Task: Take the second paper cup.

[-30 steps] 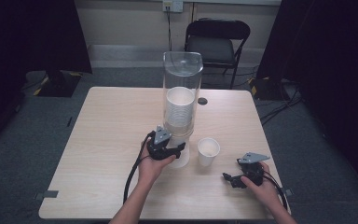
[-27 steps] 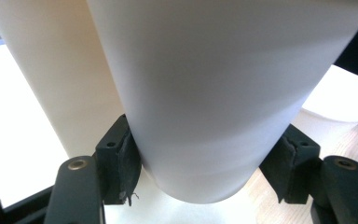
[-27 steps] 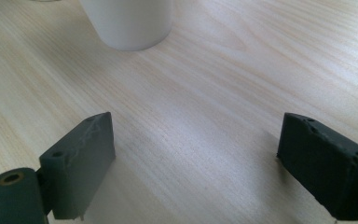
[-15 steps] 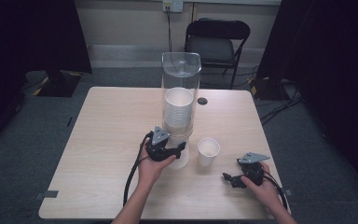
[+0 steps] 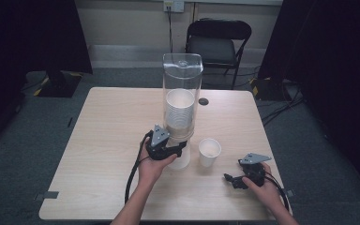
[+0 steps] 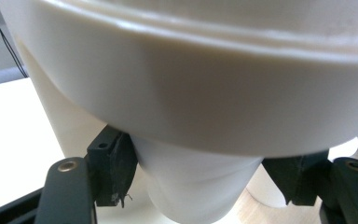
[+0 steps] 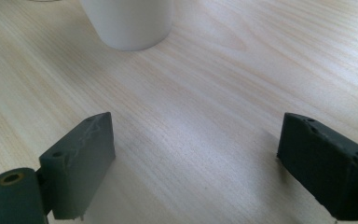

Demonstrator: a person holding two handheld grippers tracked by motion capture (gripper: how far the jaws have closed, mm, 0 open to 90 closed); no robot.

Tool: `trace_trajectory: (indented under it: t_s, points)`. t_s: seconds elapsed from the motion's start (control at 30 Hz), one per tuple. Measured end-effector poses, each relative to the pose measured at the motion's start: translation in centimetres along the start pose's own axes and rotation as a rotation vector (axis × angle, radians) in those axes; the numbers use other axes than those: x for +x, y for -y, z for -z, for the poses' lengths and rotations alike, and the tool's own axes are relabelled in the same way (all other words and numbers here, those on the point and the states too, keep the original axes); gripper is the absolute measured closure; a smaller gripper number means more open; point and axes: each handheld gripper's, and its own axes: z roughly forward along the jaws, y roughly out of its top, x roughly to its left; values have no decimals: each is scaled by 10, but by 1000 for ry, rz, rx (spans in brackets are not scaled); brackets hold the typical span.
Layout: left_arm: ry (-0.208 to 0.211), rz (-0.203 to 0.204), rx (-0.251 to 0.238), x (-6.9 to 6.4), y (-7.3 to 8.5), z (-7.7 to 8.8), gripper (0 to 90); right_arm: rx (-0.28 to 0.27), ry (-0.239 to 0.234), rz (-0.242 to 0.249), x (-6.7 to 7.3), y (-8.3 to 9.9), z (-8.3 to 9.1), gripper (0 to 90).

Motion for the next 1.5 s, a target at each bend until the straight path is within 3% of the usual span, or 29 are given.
trace_trajectory:
  t_s: [0.13,0.27,0.63,1.03,1.1,1.2,1.3,1.37,1.43,1.5]
  points:
    - [-6,-18,6,-2,0,0,317,0,1,1,0,0,0,104]
    - [-9,3,9,-3,-1,0,318,-1,1,-1,0,0,0,103]
    - [-28,3,26,-4,1,1,319,-1,1,-1,0,0,0,103]
    - [-47,18,11,-8,3,0,319,-1,1,0,0,0,0,103]
    - [-37,14,4,-7,4,0,319,0,1,0,0,0,0,103]
    - [-60,-25,15,-9,5,-1,319,0,1,0,0,0,0,103]
    - [-70,-29,13,-9,5,-1,319,0,1,0,0,0,0,103]
    - [-78,-52,22,-11,5,-1,321,0,1,0,0,0,0,103]
    - [-88,-39,28,-11,5,-1,321,0,1,0,0,0,0,103]
    - [-69,-15,17,-9,6,-2,321,0,1,0,0,0,0,103]
